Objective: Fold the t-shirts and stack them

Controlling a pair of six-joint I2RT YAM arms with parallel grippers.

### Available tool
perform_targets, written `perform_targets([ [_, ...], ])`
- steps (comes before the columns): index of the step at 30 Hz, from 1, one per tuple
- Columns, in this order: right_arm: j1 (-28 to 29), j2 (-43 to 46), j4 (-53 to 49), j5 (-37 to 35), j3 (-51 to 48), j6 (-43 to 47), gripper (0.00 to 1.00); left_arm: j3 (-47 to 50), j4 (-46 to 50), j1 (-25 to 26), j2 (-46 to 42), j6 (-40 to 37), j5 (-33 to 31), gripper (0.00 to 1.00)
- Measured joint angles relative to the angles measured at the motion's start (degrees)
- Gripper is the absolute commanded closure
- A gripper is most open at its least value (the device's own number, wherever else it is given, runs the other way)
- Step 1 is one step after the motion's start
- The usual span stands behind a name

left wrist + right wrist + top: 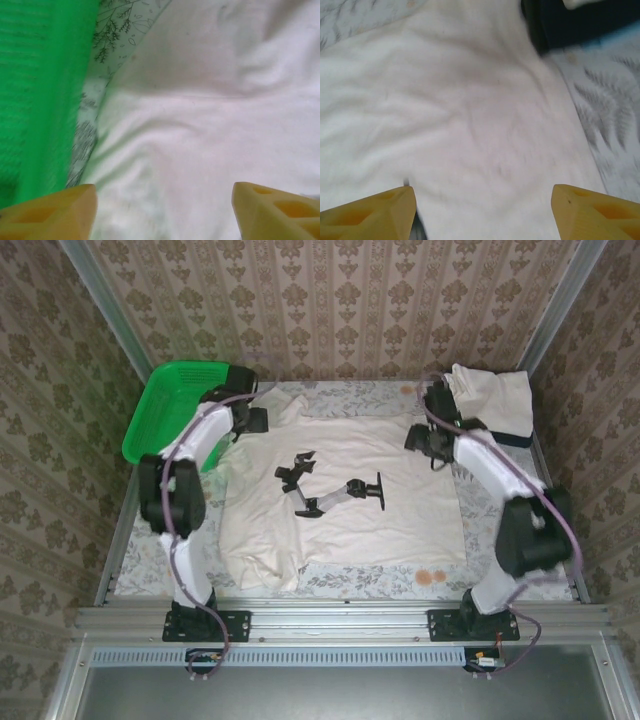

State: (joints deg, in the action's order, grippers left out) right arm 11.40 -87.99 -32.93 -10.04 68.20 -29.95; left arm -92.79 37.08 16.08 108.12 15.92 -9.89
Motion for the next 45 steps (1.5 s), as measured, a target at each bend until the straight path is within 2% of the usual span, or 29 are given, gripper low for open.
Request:
perform_targets([
  [2,2.86,11.52,-1.73,-1.81,-10.62,-3.17,0.23,10.67,-1.44,2.03,-12.35,2.29,-0.37,0.00],
  [6,5.16,24.28,-7.85,-4.66,-25.94,-10.69,0.17,30.23,-2.16,6.84,-30.91,8.92,0.07,0.00],
  [9,5.16,27.54,-13.31,-6.12,-32.57,-16.15,0.20,43.87,-0.02,11.15,-38.18,15.69,0.33,0.01],
  [11,5.14,29.29,-15.61,-6.34,-34.53,-18.88,0.21,50.84,3.10,14.16,-41.35,20.17,0.68,0.10],
  [14,5.14,30.12,-16.68,-6.34,-34.84,-21.57,0.22,56.08,8.39,16.94,-47.12,25.62,0.90,0.18],
  [18,4.07,29.70,-14.82,-4.61,-37.33,-23.67,0.26,57.70,11.06,18.88,-54.73,30.08,1.14,0.31],
  [22,3.32,27.93,-11.78,-1.44,-40.63,-25.62,0.29,60.65,10.78,19.41,-55.67,32.09,2.80,0.37],
  [31,3.32,26.10,-7.76,-0.22,-40.83,-26.16,0.32,63.91,5.22,21.51,-48.98,32.57,6.78,0.47],
  [35,3.32,25.99,-6.95,-0.15,-40.83,-25.70,0.37,64.00,2.69,22.62,-45.86,33.22,7.39,0.60],
  [39,3.32,24.98,-5.92,-0.07,-40.83,-25.20,0.38,63.23,2.51,24.44,-44.78,33.92,6.84,0.74],
  [43,3.32,23.69,-5.84,-0.04,-40.52,-23.98,0.43,61.40,2.54,24.83,-44.78,34.10,5.90,0.99],
  [45,3.32,23.34,-5.77,-0.07,-40.39,-23.74,0.47,60.67,2.51,24.83,-44.87,34.07,5.40,1.00],
])
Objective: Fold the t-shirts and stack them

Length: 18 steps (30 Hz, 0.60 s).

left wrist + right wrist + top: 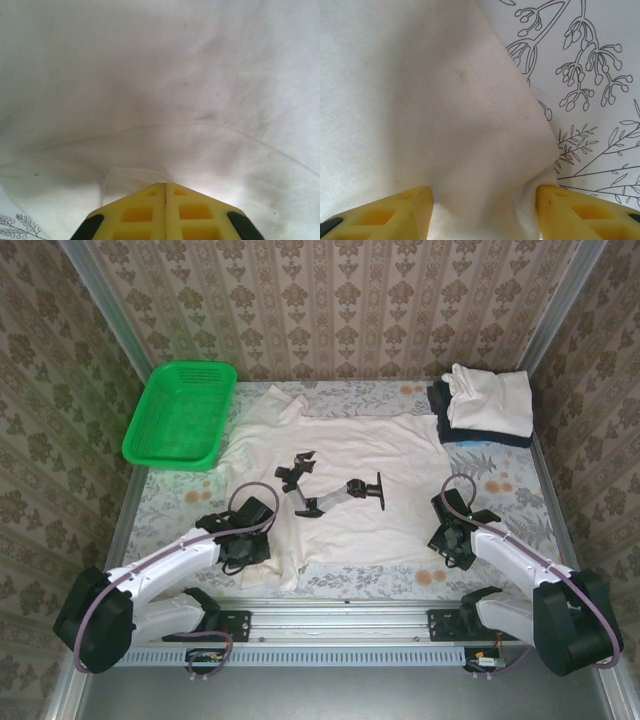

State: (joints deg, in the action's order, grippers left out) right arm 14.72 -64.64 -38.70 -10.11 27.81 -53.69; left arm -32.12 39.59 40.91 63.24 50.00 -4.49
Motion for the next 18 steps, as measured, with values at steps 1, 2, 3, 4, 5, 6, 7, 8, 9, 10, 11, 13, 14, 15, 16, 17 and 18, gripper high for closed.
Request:
perform_targets([
  [1,0.00,-0.15,-0.02,-0.04,0.07,0.15,0.48,-0.24,-0.02,0.00,-0.13,-0.22,-0.17,1.00],
  [2,0.00,-0.37,0.00,-0.02,0.17,0.39,0.49,-0.35,0.00,0.00,-0.46,-0.31,-0.46,1.00],
  [3,0.00,-0.68,0.00,-0.02,0.33,0.63,0.51,-0.46,0.17,0.00,-0.98,-0.35,-0.90,1.00],
  [4,0.00,-1.05,-0.02,-0.02,0.55,0.90,0.54,-0.72,0.59,0.00,-1.57,-0.37,-1.33,1.00],
  [5,0.00,-1.29,0.02,-0.02,0.68,1.07,0.56,-1.07,0.98,0.00,-2.08,-0.52,-1.68,1.00],
  [6,0.00,-1.44,0.11,0.00,0.76,1.25,0.58,-1.60,1.40,-0.02,-2.75,-0.72,-2.14,1.00],
  [7,0.00,-1.44,0.17,0.00,0.76,1.31,0.62,-2.16,1.86,-0.07,-3.34,-0.90,-2.54,1.00],
  [8,0.00,-1.42,0.20,0.00,0.76,1.29,0.64,-2.84,2.23,-0.07,-4.00,-1.16,-3.04,1.00],
  [9,0.00,-1.42,0.24,0.00,0.76,1.36,0.66,-3.54,2.62,-0.07,-4.63,-1.42,-3.52,1.00],
  [10,0.00,-1.42,0.26,0.02,0.76,1.42,0.66,-4.31,3.04,-0.11,-5.35,-1.75,-4.04,1.00],
  [11,0.00,-1.42,0.31,0.02,0.76,1.42,0.67,-4.83,3.30,-0.15,-5.90,-2.05,-4.48,1.00],
  [13,0.00,-1.38,0.26,0.04,0.79,1.44,0.70,-5.64,3.91,-0.59,-7.32,-2.69,-5.22,1.00],
  [14,0.00,-1.36,0.15,0.04,0.87,1.44,0.71,-5.88,4.15,-0.94,-7.93,-3.15,-5.60,1.00],
  [15,0.00,-1.27,-0.22,0.09,1.09,1.44,0.73,-6.10,4.52,-1.40,-8.52,-3.56,-5.97,1.00],
  [16,0.00,-1.05,-0.79,0.09,1.46,1.53,0.76,-6.45,5.09,-1.88,-9.07,-4.02,-6.38,1.00],
  [17,0.00,-0.70,-1.31,0.09,1.88,1.66,0.79,-6.84,5.46,-2.38,-9.44,-4.52,-6.75,1.00],
  [18,0.00,-0.04,-2.19,0.07,2.64,1.95,0.83,-7.41,5.86,-2.82,-9.77,-5.07,-7.23,1.00],
])
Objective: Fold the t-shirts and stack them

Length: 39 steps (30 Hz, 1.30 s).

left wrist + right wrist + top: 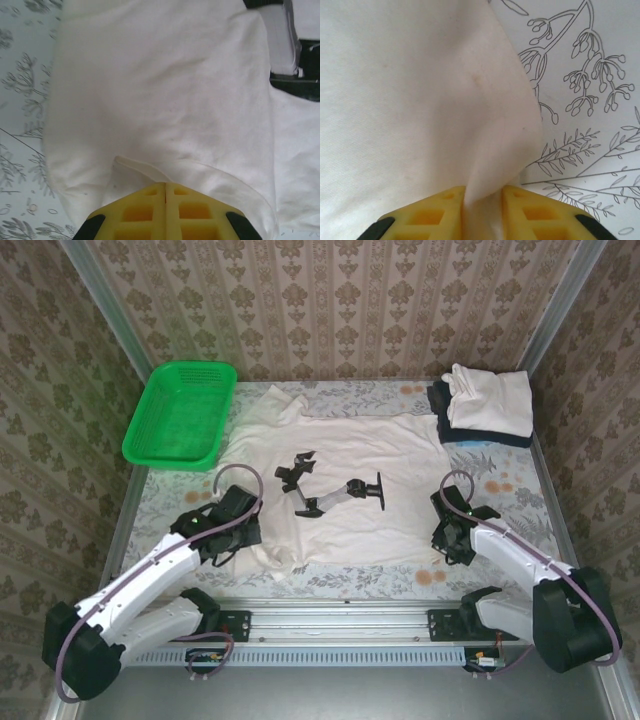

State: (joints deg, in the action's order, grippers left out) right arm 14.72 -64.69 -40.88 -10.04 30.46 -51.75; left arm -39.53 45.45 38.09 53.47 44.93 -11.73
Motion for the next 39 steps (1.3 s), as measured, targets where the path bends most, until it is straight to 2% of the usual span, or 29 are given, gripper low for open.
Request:
perform_targets([
  [3,0.00,2.29,-1.84,-0.02,2.89,0.94,0.91,-2.38,0.39,-1.46,-0.22,-2.36,-1.18,1.00],
  [9,-0.02,1.77,-3.72,-0.20,10.69,4.22,0.95,-9.55,-2.21,-5.57,5.99,-9.25,-1.84,1.00],
  [18,-2.69,-10.43,-2.32,-1.99,21.07,11.06,0.94,-27.08,-7.28,-10.54,29.20,-22.05,-1.99,1.00],
  [27,-5.90,-24.96,1.38,-1.84,30.69,15.56,0.92,-36.83,-7.54,-12.72,40.89,-27.80,-4.24,1.00],
  [32,-7.87,-29.75,2.05,-1.53,33.33,17.07,0.85,-37.09,-7.10,-15.17,43.74,-28.52,-6.19,1.00],
  [35,-8.72,-32.22,2.10,-1.51,34.75,17.88,0.64,-37.59,-6.80,-16.09,45.66,-28.74,-6.56,1.00],
  [39,-9.33,-33.33,1.81,-1.53,36.00,19.12,0.51,-40.30,-6.47,-16.44,48.54,-29.24,-6.54,1.00],
])
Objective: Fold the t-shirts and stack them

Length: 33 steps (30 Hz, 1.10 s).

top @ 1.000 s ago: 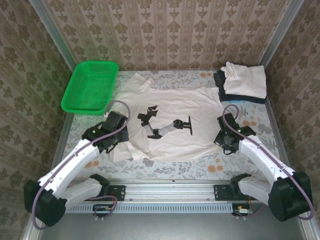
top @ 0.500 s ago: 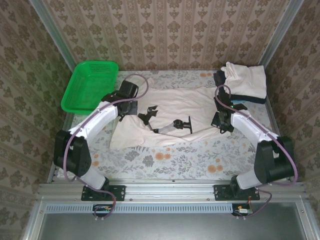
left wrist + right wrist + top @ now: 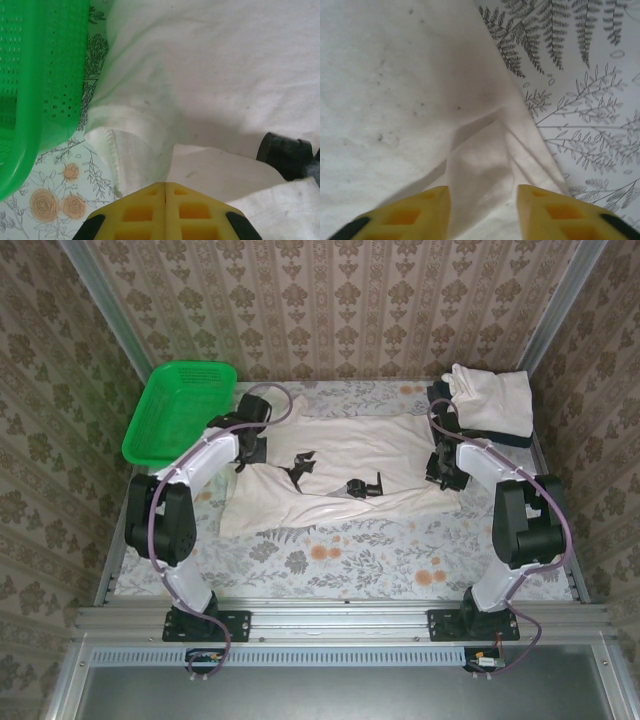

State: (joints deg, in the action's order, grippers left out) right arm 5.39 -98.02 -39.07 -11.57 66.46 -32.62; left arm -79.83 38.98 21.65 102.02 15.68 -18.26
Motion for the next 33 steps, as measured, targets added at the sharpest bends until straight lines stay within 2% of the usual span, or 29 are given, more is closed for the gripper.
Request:
perform_targets([
  [3,0.02,1.14,-0.42,-0.33,0.11,0.63,0.46,-2.16,0.07,0.00,2.34,-0.39,-0.04,1.00],
  [6,0.02,6.03,0.11,-0.46,-2.84,1.05,0.43,-3.21,0.15,-0.04,4.00,-0.55,-0.17,1.00],
  [9,0.02,12.83,0.20,-0.42,-8.28,1.20,0.43,-3.26,0.52,-0.42,4.68,-0.55,-0.50,1.00],
  [11,0.02,14.82,0.35,-0.17,-11.02,1.46,0.47,-3.52,0.90,-1.07,4.92,-0.55,-0.79,1.00],
  [16,0.02,11.13,1.75,1.81,-12.85,2.97,0.51,-4.22,1.33,-3.02,5.14,-0.55,-1.03,1.00],
  [20,0.02,5.01,2.25,2.23,-11.45,4.00,0.46,-5.03,1.44,-3.58,5.88,-0.55,-1.09,1.00],
  [24,0.02,1.36,0.46,-0.76,-8.76,3.96,0.45,-5.90,1.64,-3.56,6.82,-0.57,-1.07,1.00],
  [30,-0.63,-0.02,-1.84,-3.37,-7.58,3.54,0.63,-9.01,1.68,-3.58,9.03,-1.29,-1.07,1.00],
  [33,-0.98,-0.07,-1.95,-3.56,-7.69,3.45,0.80,-9.22,1.70,-3.58,9.05,-1.55,-1.09,1.00],
])
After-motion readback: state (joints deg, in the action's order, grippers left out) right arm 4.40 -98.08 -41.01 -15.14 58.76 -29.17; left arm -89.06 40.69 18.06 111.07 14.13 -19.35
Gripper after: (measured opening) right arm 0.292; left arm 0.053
